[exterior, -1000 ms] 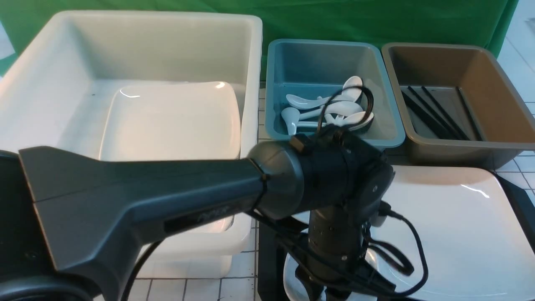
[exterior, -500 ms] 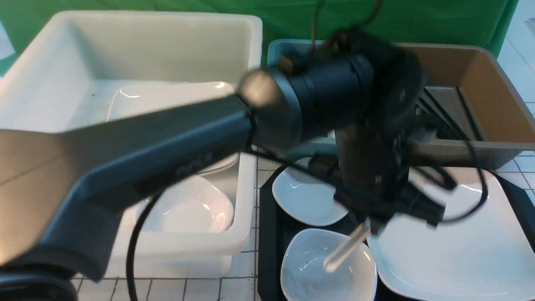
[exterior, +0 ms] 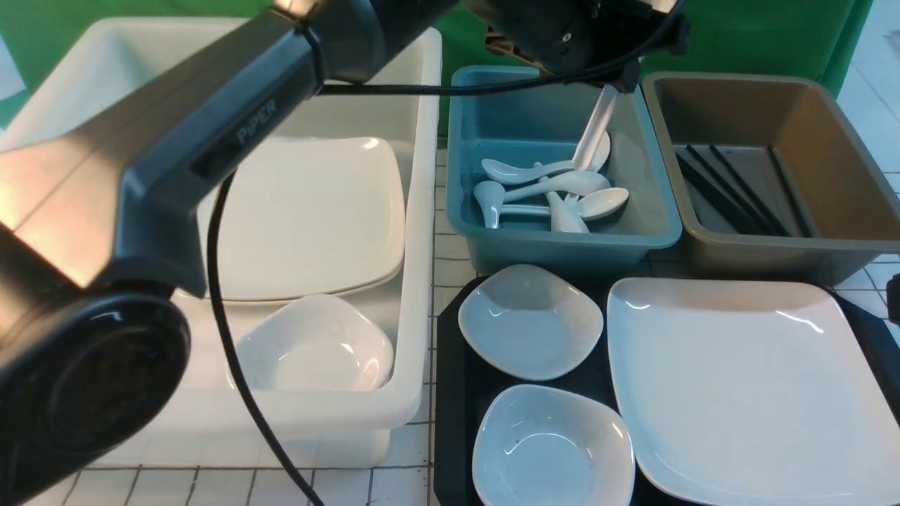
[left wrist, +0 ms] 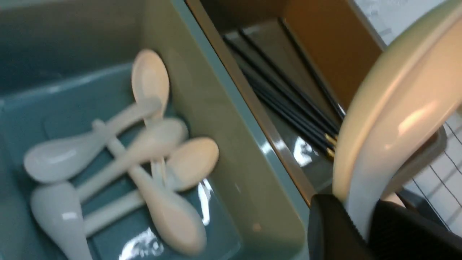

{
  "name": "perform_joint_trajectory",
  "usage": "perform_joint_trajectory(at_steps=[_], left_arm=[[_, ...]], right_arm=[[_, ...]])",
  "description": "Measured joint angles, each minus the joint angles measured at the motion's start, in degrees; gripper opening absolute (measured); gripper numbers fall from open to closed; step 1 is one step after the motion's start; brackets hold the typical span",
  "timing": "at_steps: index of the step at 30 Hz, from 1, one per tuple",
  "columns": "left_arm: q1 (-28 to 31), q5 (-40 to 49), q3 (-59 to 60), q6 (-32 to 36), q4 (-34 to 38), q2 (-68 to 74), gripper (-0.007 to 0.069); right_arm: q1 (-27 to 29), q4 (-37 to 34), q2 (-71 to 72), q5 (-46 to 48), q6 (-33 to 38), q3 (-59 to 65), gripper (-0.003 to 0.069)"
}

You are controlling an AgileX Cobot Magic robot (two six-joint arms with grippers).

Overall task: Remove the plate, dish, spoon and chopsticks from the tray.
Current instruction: Use the left arm to put the soup spoon into the small storage box in the middle, then use the left arm to grab a small plate from the dinner plate

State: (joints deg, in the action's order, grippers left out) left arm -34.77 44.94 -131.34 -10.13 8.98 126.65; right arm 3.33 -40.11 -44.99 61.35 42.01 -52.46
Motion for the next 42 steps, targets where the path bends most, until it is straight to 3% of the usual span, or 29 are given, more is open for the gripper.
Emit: perform_joint_trajectory(at_steps=[5, 10, 21, 26, 27, 30, 32, 34, 38, 42], left_arm=[[2.5, -7.7, -0.3, 0.8, 0.2, 4.6, 0.0127], [4.4, -9.1, -0.3, 0.8, 1.5, 6.9, 0.0141], [4.5, -5.5, -0.3, 1.0, 1.4, 5.4, 0.0452], [4.6, 3.8, -0.3, 1.4, 0.9, 1.7, 0.0483], [4.6, 7.4, -0.3, 1.5, 0.6, 0.3, 0.0469], [4.4, 20.6, -0.3, 2.9, -1.1, -4.5, 0.0298], [3.9, 23.3, 1.1, 5.7, -1.2, -7.1, 0.014], [2.8, 23.9, 4.5, 7.6, -1.2, -9.7, 0.0052], [-0.4, 24.2, 14.1, 9.8, -0.5, -15.0, 0.0006], [-6.3, 24.5, 31.6, 11.7, -0.4, -22.7, -0.0001]], right_arm=[[0.0, 0.0, 0.0, 0.6, 0.7, 0.1, 0.0003], [0.0, 0.0, 0.0, 1.5, 1.7, 0.1, 0.0003], [0.0, 0.0, 0.0, 2.5, 1.7, 0.1, 0.0003], [0.0, 0.0, 0.0, 3.9, 1.7, 0.1, 0.0003], [0.0, 0.0, 0.0, 4.3, 1.7, 0.1, 0.0003], [0.0, 0.0, 0.0, 4.8, 1.7, 0.1, 0.0003], [0.0, 0.0, 0.1, 4.8, 1.7, 0.1, 0.0003], [0.0, 0.0, 0.1, 4.8, 1.7, 0.1, 0.0003], [0.0, 0.0, 0.1, 4.9, 1.7, 0.1, 0.0003], [0.0, 0.0, 0.1, 7.0, 1.7, 0.1, 0.0003]])
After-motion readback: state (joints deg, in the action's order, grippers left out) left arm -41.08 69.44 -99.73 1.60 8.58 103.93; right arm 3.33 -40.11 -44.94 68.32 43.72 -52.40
